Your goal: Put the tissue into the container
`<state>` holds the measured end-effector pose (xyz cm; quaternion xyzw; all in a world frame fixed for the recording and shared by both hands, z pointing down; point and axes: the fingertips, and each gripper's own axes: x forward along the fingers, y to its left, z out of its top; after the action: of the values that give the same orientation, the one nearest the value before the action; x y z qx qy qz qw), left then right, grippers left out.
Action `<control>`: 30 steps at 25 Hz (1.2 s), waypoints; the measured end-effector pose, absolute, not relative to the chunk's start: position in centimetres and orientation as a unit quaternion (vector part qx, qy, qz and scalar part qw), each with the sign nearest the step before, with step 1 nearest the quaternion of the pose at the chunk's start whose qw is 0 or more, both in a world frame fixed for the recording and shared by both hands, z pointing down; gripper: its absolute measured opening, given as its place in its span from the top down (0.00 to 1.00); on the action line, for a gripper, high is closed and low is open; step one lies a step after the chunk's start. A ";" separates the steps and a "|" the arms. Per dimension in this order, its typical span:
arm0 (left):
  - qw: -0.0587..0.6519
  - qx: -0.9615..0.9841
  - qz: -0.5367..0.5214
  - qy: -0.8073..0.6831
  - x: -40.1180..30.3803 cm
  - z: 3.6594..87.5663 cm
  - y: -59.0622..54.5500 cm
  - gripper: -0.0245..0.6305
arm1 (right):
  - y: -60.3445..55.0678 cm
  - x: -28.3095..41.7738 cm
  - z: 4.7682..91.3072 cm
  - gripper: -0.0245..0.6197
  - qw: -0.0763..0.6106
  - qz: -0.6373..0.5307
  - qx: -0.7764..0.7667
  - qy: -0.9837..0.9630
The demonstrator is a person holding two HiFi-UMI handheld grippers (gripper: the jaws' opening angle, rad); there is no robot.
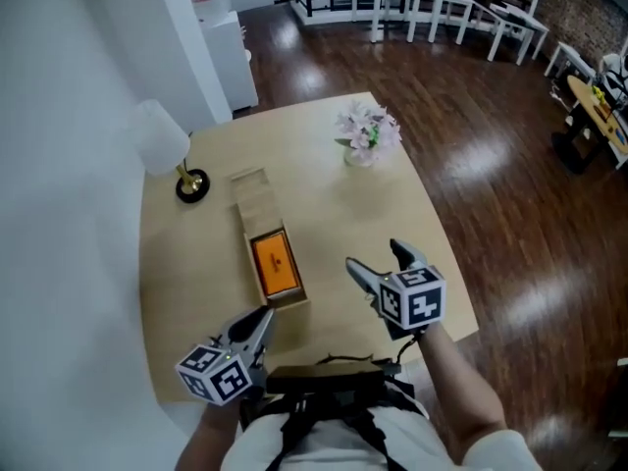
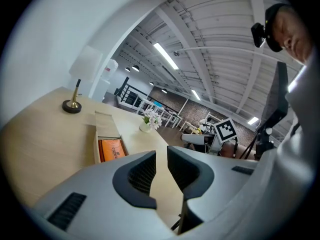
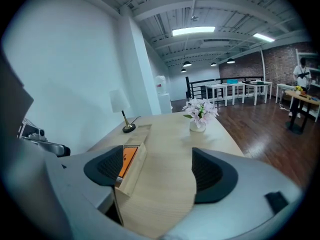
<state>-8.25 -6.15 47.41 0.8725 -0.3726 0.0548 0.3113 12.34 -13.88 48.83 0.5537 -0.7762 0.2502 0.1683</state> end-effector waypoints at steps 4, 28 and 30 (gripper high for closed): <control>0.310 0.874 0.056 -0.369 -7.4 46.9 -5.7 0.88 | -13.1 14.0 48.4 0.37 0.161 0.256 0.558 -0.772; 0.323 0.876 0.080 -0.350 -5.8 47.5 -2.3 0.93 | -5.5 12.4 50.5 0.96 0.166 0.297 0.520 -0.783; 0.321 0.878 0.089 -0.345 -5.6 47.7 -2.1 0.93 | -5.4 11.4 50.5 0.96 0.166 0.296 0.512 -0.789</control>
<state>-5.64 -2.13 47.72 0.8778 -0.3447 0.0887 0.3205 11.45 -5.45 50.50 0.5122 -0.7890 0.2957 0.1663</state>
